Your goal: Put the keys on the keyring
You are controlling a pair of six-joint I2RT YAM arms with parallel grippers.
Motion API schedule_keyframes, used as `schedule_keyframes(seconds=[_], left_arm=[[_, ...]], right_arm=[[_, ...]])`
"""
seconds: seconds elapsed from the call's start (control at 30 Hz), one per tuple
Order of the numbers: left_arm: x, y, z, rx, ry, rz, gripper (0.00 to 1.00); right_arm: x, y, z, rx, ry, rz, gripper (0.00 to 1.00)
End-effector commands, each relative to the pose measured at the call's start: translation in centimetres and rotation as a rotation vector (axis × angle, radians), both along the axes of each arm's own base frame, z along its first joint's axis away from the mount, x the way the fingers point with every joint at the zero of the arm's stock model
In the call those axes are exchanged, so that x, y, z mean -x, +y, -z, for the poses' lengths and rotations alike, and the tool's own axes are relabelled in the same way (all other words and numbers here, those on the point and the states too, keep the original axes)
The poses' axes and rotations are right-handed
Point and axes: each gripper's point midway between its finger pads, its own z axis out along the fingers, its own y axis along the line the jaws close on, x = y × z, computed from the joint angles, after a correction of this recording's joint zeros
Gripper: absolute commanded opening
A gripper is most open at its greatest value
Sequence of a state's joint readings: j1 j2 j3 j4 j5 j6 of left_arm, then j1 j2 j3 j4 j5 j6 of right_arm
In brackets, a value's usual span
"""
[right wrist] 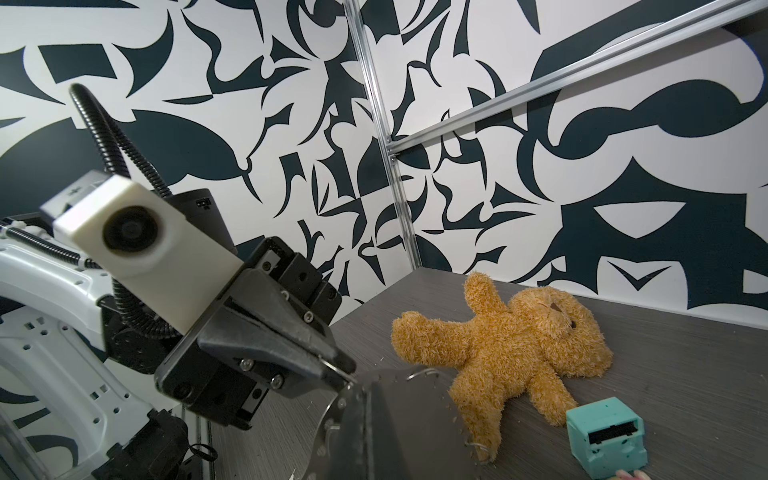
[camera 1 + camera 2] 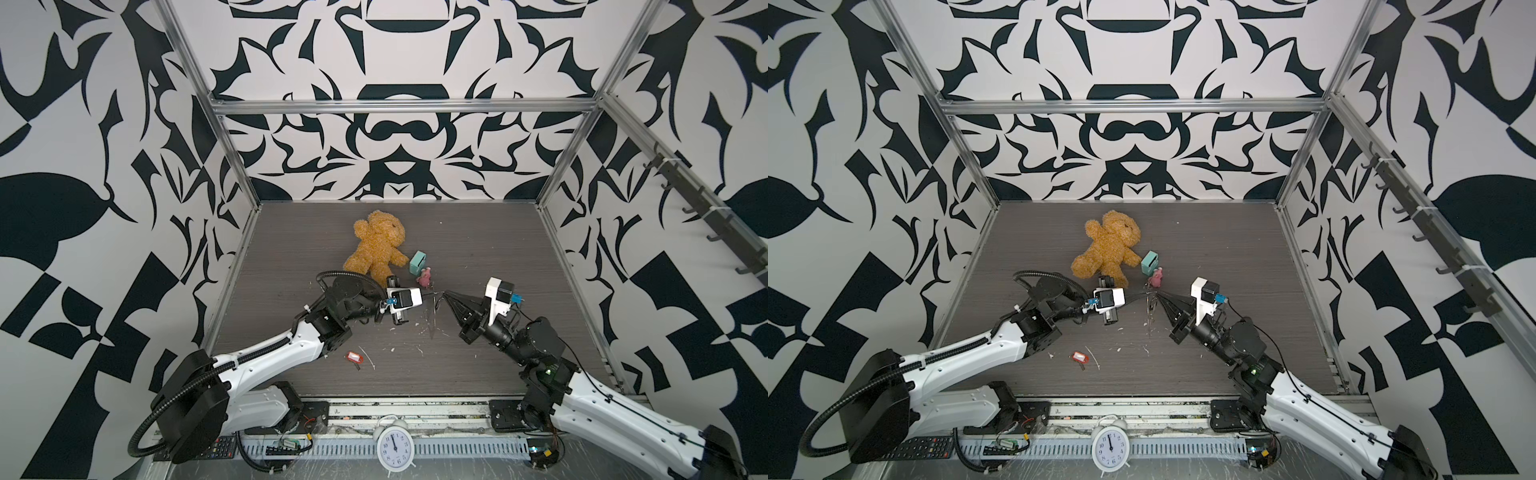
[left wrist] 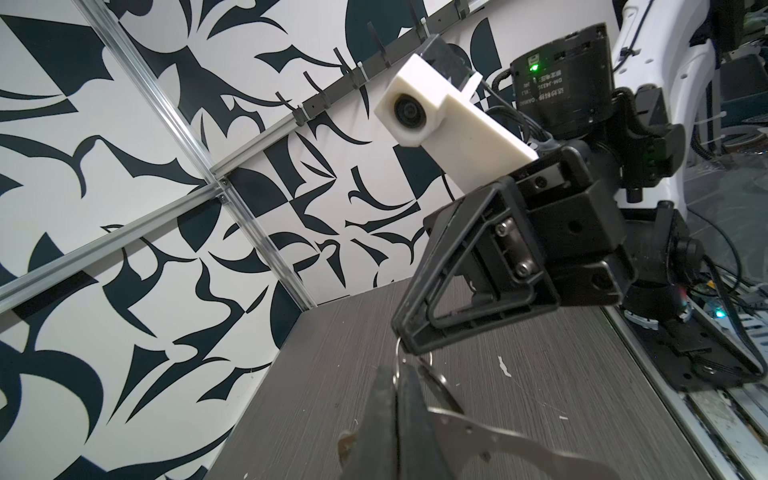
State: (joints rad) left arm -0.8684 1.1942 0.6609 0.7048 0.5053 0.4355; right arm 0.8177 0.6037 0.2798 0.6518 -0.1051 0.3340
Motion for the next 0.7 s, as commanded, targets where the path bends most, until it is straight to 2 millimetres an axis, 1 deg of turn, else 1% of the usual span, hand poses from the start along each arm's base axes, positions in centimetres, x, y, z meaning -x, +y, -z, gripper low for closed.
schedule_keyframes(seconds=[0.0,0.27,0.67], left_arm=[[1.6,0.6,-1.8,0.064,-0.045,0.060,0.00],[2.1,0.9,-2.3,0.090,-0.038,0.081,0.00],[2.2,1.2,-2.7,0.113,-0.028,0.077,0.00]], right_arm=[[-0.8,-0.7,-0.7,-0.032,-0.007,0.054,0.00],[-1.2,-0.8,-0.1,-0.024,0.013,0.073,0.00],[-1.7,-0.9,0.7,-0.021,0.043,0.098,0.00]])
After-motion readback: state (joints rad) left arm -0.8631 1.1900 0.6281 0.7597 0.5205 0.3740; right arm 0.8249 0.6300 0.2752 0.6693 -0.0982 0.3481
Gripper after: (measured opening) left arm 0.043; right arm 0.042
